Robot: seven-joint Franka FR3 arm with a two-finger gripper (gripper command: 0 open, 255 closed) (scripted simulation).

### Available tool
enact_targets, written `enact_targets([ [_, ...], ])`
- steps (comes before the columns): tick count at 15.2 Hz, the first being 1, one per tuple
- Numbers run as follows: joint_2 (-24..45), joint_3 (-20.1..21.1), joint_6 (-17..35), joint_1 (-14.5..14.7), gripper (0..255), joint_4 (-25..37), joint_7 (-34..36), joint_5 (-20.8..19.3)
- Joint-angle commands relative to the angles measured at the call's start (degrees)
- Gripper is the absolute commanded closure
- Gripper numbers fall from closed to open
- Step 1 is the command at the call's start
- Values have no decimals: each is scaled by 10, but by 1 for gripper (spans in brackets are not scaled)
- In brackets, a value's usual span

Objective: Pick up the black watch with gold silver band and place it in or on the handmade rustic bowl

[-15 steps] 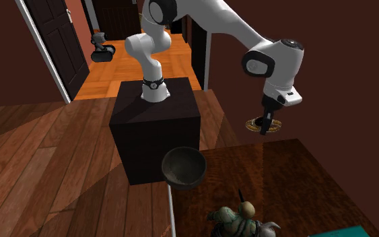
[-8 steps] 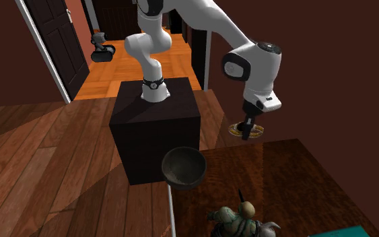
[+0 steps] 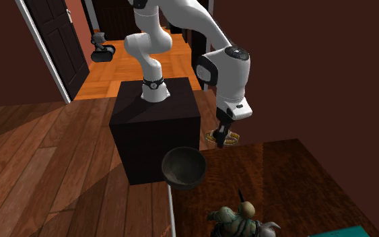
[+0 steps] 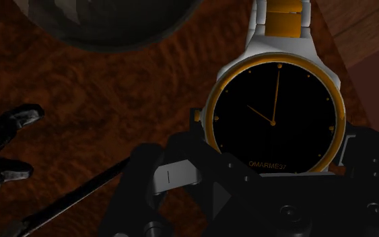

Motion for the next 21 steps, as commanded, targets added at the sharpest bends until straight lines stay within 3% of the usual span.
enact_targets([
  [1,-14,-4,3,-21,255,-16,-27,6],
  [10,-35,-32,16,-111,255,-45,-154,25],
  [21,24,-43,82,-103,255,-53,-140,4],
])
